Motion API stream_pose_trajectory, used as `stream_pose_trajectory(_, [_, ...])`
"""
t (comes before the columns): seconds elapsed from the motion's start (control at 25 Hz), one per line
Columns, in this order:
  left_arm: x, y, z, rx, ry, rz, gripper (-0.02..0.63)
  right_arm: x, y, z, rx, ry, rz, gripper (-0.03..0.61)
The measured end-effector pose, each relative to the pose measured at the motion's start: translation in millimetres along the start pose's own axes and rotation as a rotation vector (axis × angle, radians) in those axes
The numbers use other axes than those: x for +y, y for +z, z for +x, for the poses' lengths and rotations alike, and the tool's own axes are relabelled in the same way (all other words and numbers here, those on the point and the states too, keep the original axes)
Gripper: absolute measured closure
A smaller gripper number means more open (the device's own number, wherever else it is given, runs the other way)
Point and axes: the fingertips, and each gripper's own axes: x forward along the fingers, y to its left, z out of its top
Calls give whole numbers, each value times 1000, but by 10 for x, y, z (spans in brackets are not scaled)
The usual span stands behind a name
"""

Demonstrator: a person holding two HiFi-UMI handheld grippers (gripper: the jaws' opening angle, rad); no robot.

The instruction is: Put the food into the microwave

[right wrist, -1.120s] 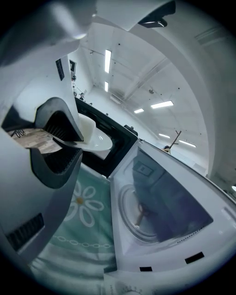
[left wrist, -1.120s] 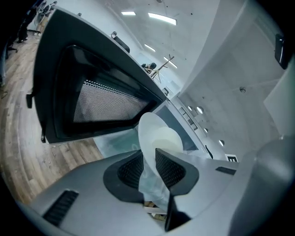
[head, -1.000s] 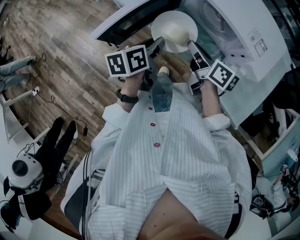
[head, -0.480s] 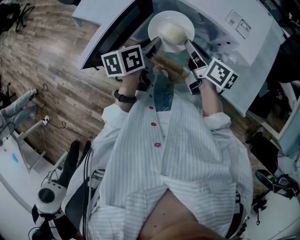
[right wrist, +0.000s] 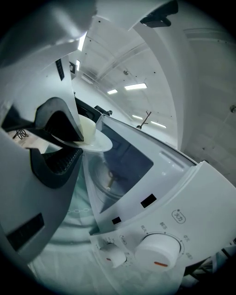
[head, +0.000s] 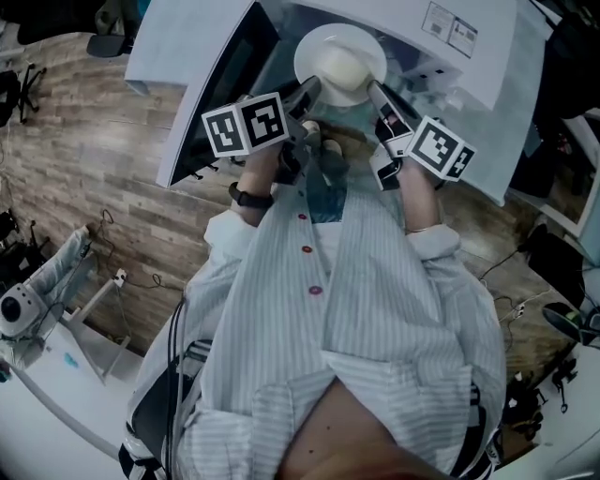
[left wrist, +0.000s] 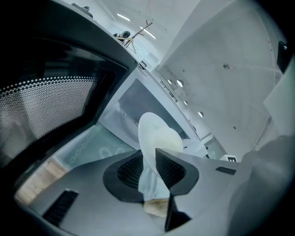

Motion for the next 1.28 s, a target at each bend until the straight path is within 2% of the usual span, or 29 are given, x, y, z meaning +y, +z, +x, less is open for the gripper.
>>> stream_pose_trajectory(0.64, [104,-30,210,87,-29,31,532,-192,-34,36,-43,-86,36,515])
stream_pose_trajectory(1.28, [343,-38,660,162,-24,113,522,-583,-22,217,-107,-209,45,515])
